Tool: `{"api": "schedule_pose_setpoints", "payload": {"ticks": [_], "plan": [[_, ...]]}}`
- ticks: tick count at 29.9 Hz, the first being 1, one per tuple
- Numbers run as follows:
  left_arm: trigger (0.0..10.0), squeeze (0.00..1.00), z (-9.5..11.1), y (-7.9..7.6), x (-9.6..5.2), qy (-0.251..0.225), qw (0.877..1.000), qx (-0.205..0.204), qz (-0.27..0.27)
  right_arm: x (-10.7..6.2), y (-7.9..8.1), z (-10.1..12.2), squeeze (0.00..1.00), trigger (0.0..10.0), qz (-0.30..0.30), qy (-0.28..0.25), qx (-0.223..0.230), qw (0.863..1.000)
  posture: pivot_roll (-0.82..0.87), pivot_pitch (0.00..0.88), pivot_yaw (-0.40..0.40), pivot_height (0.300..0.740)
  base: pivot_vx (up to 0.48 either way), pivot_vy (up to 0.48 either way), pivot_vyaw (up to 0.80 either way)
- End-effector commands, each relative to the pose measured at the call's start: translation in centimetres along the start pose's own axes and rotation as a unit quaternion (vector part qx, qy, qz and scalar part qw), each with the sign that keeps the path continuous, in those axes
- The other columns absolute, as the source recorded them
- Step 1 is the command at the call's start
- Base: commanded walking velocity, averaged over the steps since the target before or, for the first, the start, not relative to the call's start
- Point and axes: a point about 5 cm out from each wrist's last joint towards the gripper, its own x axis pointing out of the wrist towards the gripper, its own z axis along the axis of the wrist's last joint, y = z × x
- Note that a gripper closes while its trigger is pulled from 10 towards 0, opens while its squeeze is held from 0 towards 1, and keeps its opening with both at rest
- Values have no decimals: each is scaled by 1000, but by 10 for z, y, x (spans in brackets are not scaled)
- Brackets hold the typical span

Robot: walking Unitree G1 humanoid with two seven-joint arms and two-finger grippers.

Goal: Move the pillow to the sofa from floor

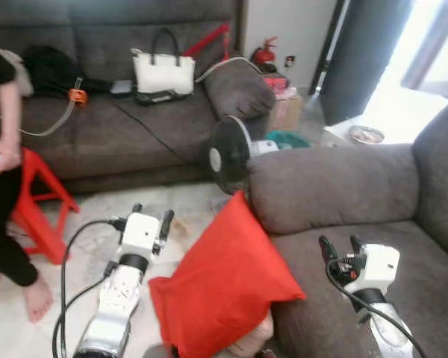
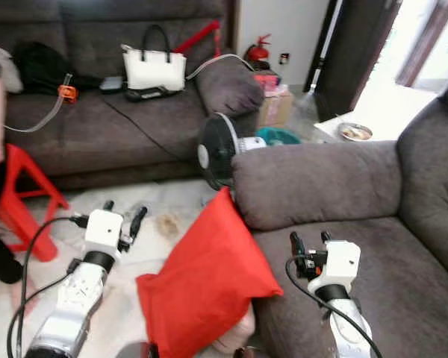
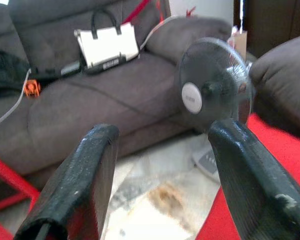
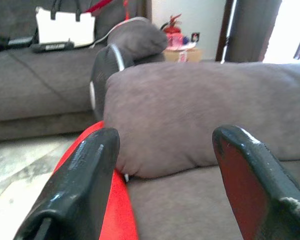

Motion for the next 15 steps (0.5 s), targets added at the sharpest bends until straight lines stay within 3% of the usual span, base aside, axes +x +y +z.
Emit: {"api": "schedule_pose_setpoints", "payload": {"ticks": [1,15], "plan": [[10000,0,-5,4,-4,10,1000,1,6,2,2,2,0,10000,3,-4,-1,1000,75,0,-52,636,0,0,0],[10000,0,-6,3,-4,13,1000,2,2,0,0,1,0,10000,2,-1,-5,1000,74,0,-49,636,0,0,0]]}}
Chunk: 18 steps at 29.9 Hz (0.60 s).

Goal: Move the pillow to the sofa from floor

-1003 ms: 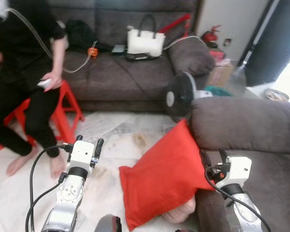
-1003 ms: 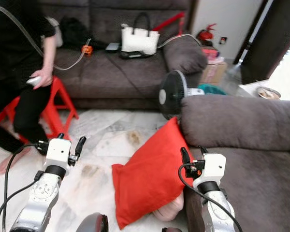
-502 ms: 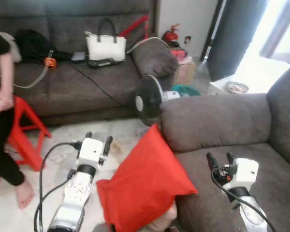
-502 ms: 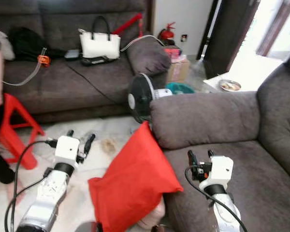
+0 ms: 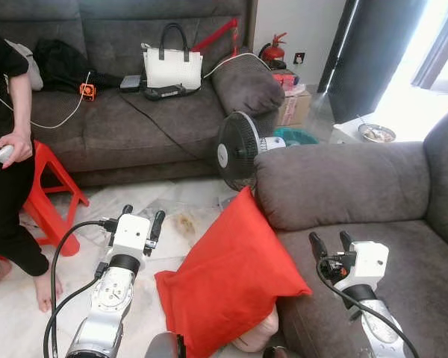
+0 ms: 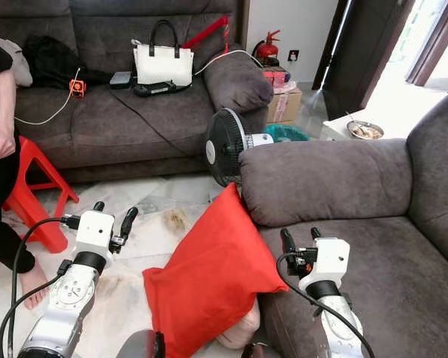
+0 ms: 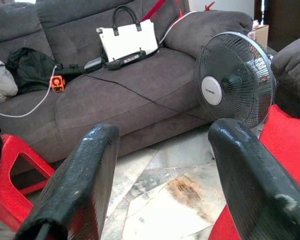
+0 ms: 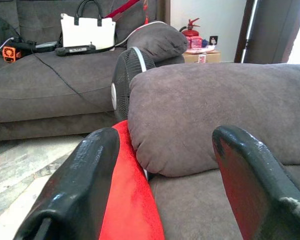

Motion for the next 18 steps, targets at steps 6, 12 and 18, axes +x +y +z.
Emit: {"api": "schedule_pose_setpoints", "payload": {"ticks": [6,12,18], "plan": [[10000,0,-2,-2,-1,5,1000,1,-4,-1,-3,1,0,10000,-5,-2,-3,1000,74,0,-49,636,40,0,0],[10000,0,-2,-1,-1,6,1000,1,-2,-1,-4,1,0,10000,-2,-2,-12,1000,75,0,-50,636,257,0,0],[10000,0,-2,-1,-1,7,1000,1,-1,-1,-3,3,0,10000,6,-6,-25,1000,74,0,-49,636,276,0,533]]}}
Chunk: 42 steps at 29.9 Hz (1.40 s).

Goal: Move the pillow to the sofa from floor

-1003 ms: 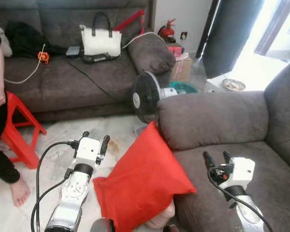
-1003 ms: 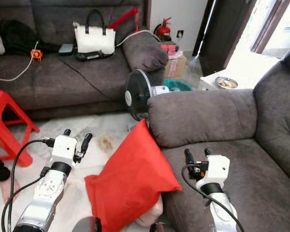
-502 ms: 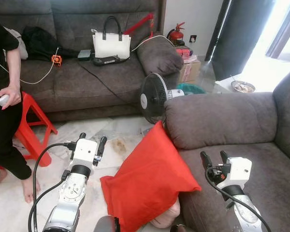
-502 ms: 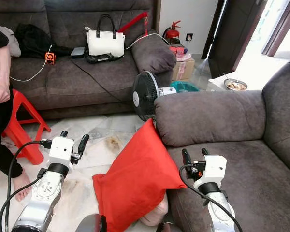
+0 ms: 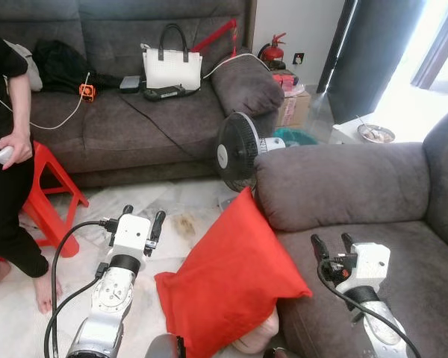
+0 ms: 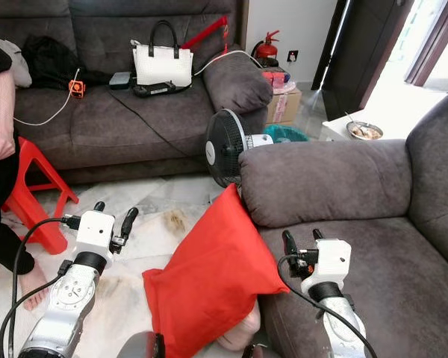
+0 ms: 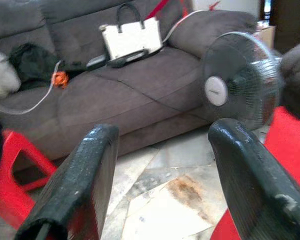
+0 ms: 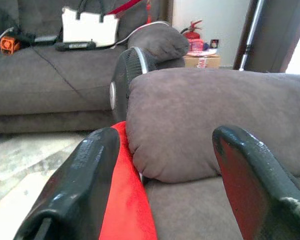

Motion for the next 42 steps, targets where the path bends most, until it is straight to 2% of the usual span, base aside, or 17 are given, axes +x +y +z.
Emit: {"api": "schedule_pose_setpoints", "payload": {"ticks": [1,16,42], "plan": [[10000,0,-2,4,-1,7,1000,4,5,4,5,3,0,10000,9,-3,-2,1000,74,0,-49,636,277,0,581],[10000,0,-3,4,-1,8,1000,6,4,5,4,2,0,10000,2,-4,10,1000,77,0,-47,636,276,0,78],[10000,0,-3,3,1,10,1000,7,-5,8,2,-1,0,10000,-12,11,11,1000,77,0,-40,636,0,0,0]]}}
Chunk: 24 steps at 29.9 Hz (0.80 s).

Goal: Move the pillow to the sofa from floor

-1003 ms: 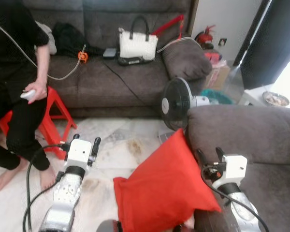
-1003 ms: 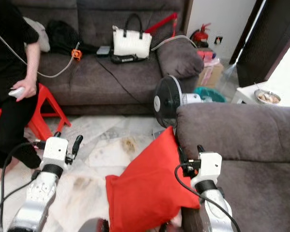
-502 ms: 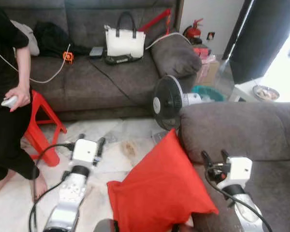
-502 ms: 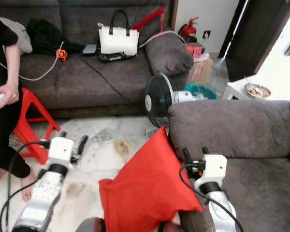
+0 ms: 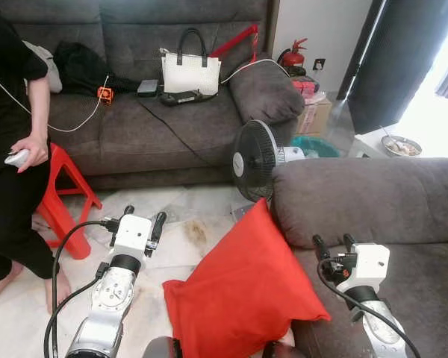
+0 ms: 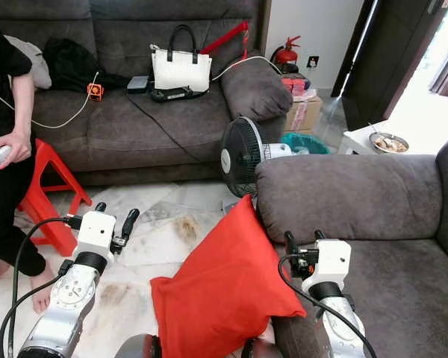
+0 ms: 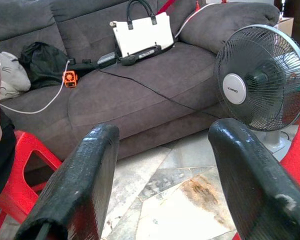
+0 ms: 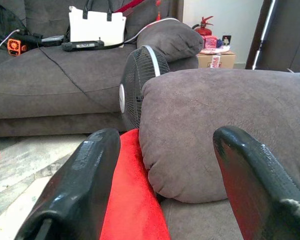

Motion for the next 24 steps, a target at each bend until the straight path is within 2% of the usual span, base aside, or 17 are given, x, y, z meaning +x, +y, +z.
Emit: {"api": "schedule_pose_setpoints", "payload": {"ticks": [1,10,21,24], "plan": [[10000,0,-1,0,1,6,1000,1,-3,2,-1,0,0,10000,-4,3,2,1000,78,0,-40,636,0,0,0],[10000,0,0,-1,2,5,1000,0,-4,2,-1,-1,0,10000,-1,6,2,1000,78,0,-41,636,0,0,0],[10000,0,2,-1,5,2,1000,0,-4,10,3,3,0,10000,7,1,0,1000,86,0,-41,562,0,0,0],[10000,0,2,-1,5,1,1000,0,-5,11,3,5,0,10000,10,-6,0,1000,84,0,-39,562,0,0,0]]}}
